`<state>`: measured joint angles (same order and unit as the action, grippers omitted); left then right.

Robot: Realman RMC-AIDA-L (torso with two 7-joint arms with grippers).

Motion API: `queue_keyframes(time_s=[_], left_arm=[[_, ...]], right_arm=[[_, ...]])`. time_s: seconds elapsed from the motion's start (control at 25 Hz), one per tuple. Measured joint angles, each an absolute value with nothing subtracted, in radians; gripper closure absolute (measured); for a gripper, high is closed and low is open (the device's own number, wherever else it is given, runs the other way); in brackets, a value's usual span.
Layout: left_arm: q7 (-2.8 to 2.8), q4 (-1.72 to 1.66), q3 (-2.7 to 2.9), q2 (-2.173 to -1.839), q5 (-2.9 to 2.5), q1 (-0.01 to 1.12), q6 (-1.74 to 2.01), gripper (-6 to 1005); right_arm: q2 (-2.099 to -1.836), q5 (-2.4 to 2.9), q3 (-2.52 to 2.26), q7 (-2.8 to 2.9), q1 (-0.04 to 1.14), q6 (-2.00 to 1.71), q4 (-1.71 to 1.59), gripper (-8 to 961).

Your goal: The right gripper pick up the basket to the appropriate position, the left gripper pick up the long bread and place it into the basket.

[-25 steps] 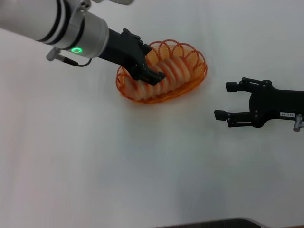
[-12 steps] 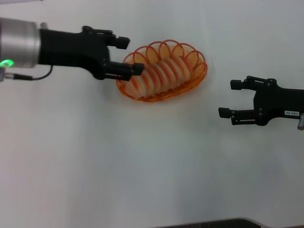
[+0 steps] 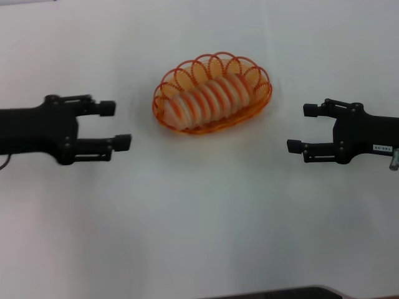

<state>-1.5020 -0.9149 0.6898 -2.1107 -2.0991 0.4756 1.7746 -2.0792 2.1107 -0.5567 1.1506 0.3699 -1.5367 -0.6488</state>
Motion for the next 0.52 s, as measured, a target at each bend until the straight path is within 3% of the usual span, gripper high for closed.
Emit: queue_keyframes(time_s=[0.52], left_arm=[[-1.439, -0.86, 0.624, -2.121, -2.215, 0.415, 1.816, 219]], right_arm=[[-2.083, 2.111, -0.557, 1.149, 0.356, -1.53, -0.646, 11]])
